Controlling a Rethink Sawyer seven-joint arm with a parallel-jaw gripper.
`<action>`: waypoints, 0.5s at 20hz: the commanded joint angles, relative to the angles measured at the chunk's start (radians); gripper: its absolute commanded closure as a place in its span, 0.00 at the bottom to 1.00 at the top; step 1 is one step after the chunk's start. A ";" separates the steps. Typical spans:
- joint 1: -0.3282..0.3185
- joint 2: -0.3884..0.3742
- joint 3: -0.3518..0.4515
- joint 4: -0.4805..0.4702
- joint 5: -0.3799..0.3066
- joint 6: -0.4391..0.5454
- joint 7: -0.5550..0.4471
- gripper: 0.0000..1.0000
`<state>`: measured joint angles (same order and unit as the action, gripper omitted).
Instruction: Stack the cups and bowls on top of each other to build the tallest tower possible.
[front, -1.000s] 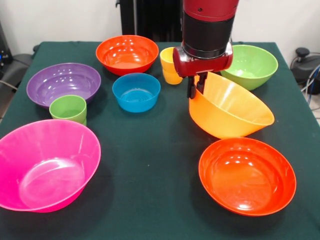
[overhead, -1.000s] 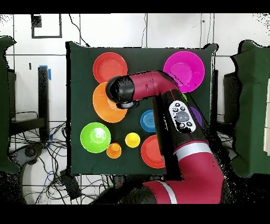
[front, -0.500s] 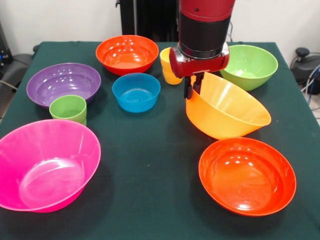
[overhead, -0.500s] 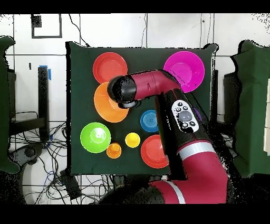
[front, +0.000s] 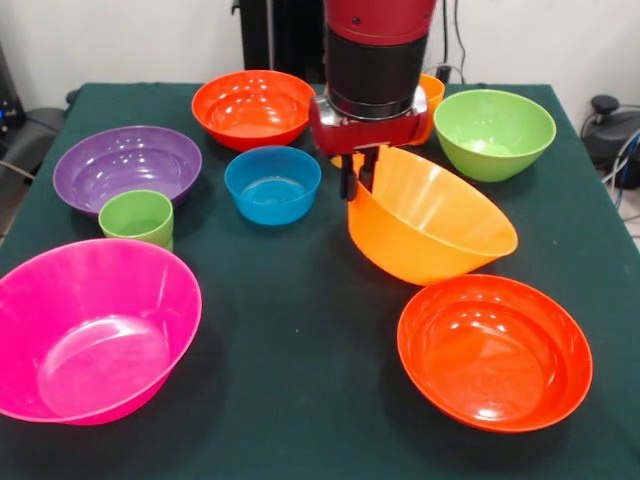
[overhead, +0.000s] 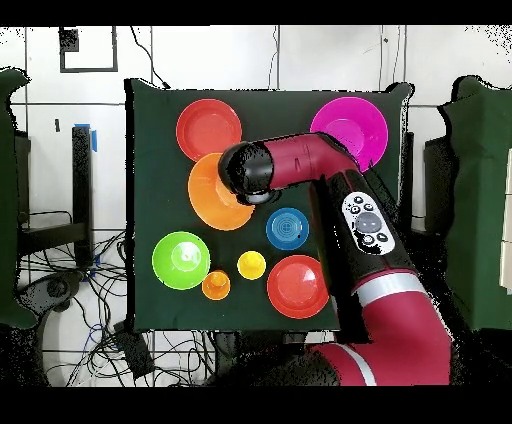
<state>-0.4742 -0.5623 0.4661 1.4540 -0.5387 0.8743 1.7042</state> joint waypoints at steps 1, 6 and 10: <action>-0.033 0.029 0.040 0.019 -0.086 0.047 -0.286 1.00; -0.051 0.028 0.041 0.023 -0.094 0.047 -0.284 1.00; -0.057 0.033 0.041 0.015 -0.101 0.046 -0.282 1.00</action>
<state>-0.5213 -0.5626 0.4669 1.4540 -0.5505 0.8743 1.7042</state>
